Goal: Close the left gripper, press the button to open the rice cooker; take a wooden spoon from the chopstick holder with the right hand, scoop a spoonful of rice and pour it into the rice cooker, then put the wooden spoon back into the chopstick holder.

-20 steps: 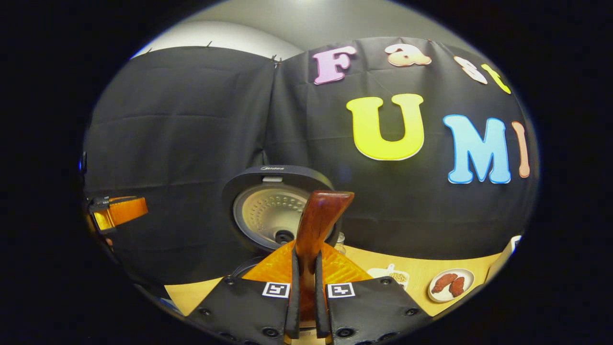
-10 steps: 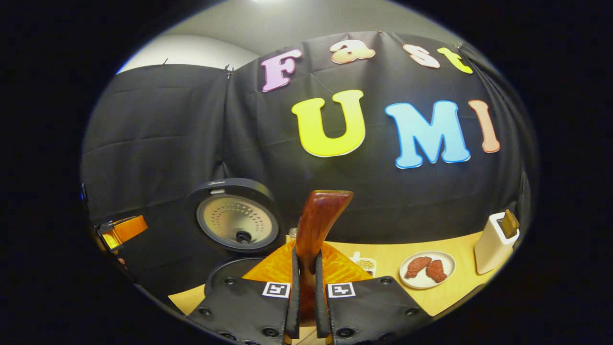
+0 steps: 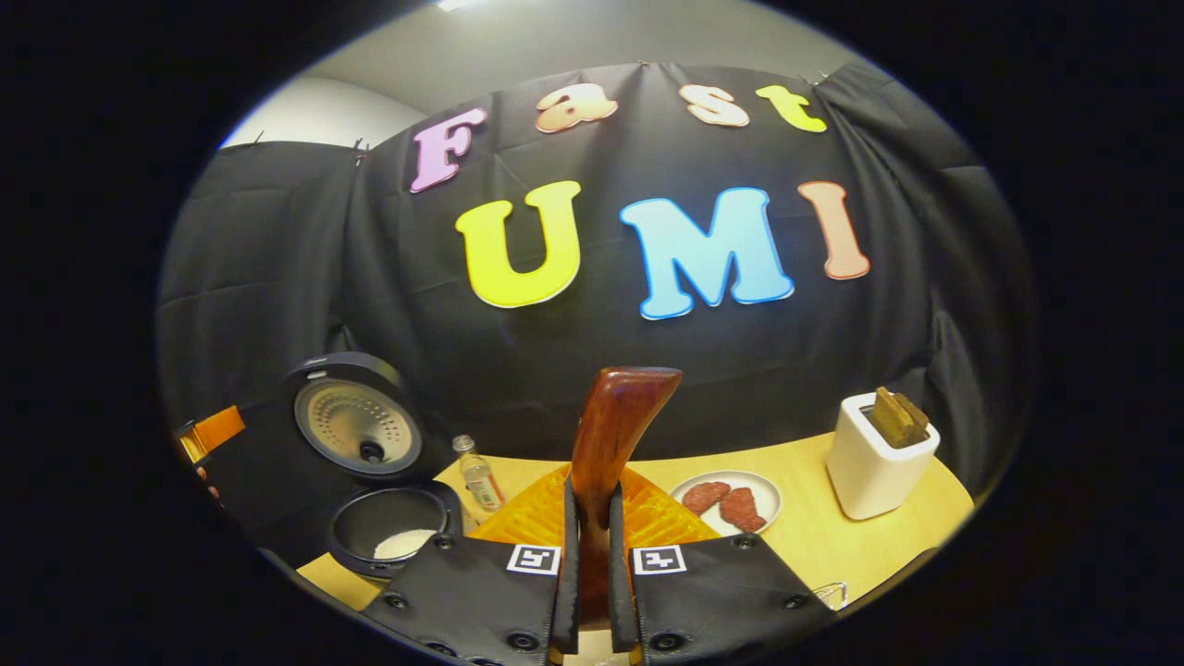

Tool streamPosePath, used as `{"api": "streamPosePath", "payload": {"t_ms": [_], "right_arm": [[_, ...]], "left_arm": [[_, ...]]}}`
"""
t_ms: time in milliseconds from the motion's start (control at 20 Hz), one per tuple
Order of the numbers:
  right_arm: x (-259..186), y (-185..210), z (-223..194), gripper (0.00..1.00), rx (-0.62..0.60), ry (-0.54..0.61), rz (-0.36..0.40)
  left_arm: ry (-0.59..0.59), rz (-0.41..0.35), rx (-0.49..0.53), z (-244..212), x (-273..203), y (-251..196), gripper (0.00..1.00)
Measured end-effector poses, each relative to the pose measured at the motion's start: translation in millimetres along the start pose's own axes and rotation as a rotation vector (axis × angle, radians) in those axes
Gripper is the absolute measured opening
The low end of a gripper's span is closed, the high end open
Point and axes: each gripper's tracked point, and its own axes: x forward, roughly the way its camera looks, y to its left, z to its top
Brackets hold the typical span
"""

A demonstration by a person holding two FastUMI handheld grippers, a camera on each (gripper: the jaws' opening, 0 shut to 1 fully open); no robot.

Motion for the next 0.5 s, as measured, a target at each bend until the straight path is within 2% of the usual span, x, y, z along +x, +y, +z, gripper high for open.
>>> {"api": "streamPosePath", "payload": {"t_ms": [200,250,350,400,500], "right_arm": [[-15,-57,0,0.14,0.018,0.000,-0.105],[-18,-71,0,0.11,0.023,-0.001,-0.128],[-25,-94,-4,0.14,0.035,0.004,-0.168],[-28,-105,-6,0.11,0.040,0.006,-0.185],[-36,-125,-12,0.14,0.043,0.017,-0.216]], "left_arm": [[0.006,-0.032,0.001,1,6,-21,0.79],[0.007,-0.040,0.005,0,7,-26,0.79],[0.006,-0.054,0.011,2,8,-35,0.80],[0.004,-0.059,0.012,4,9,-39,0.80],[0.000,-0.068,0.015,8,8,-48,0.80]]}}
